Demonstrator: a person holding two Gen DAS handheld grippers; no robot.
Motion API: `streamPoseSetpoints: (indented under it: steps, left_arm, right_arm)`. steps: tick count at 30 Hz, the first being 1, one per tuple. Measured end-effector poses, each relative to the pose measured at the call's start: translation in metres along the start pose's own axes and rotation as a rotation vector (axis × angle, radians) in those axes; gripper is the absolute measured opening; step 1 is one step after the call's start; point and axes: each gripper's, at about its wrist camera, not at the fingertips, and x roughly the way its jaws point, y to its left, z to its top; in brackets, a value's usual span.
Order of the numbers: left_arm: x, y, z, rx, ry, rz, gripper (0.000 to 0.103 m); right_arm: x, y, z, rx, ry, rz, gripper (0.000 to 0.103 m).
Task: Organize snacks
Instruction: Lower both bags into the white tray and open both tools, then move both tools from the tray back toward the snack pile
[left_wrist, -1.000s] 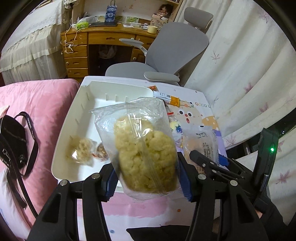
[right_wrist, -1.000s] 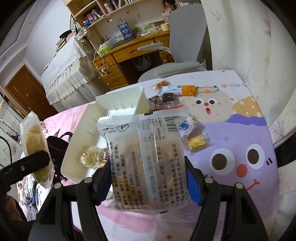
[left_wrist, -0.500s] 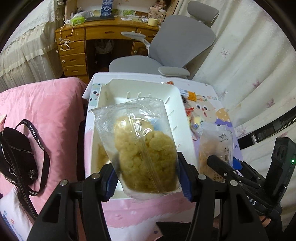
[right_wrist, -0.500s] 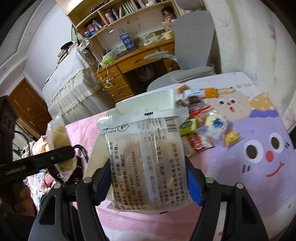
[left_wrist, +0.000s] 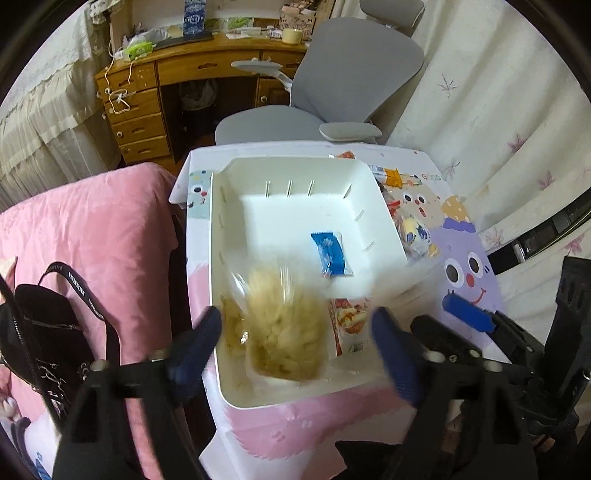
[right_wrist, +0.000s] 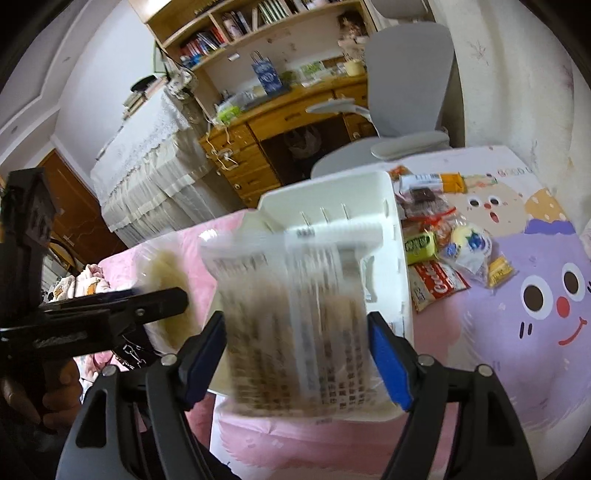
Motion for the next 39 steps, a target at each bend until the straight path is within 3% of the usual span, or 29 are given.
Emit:
streamPoseSetpoints:
  steps: [12, 17, 30, 39]
  left_arm:
    - [-0.001, -0.022, -0.005, 0.043, 0.006, -0.023, 0.083]
    - [0.005, -0.036, -0.007, 0.083, 0.024, -0.062, 0.084]
    - [0.02, -0.116, 0.001, 0.192, 0.036, -0.128, 0.084]
    - [0.042, -0.183, 0.023, 0.273, 0.082, -0.136, 0.085]
  right_arm:
    - [-0.012, -0.018, -0.008, 0.056, 0.015, -0.039, 0.076]
    - [-0.025, -0.03, -0.024, 0.08, 0.004, -0.103, 0.076]
    - [-0.068, -0.081, -0.073, 0.142, 0.025, -0.234, 0.076]
    - [-0.083, -0.119, -0.068, 0.117, 0.013, -0.314, 0.076]
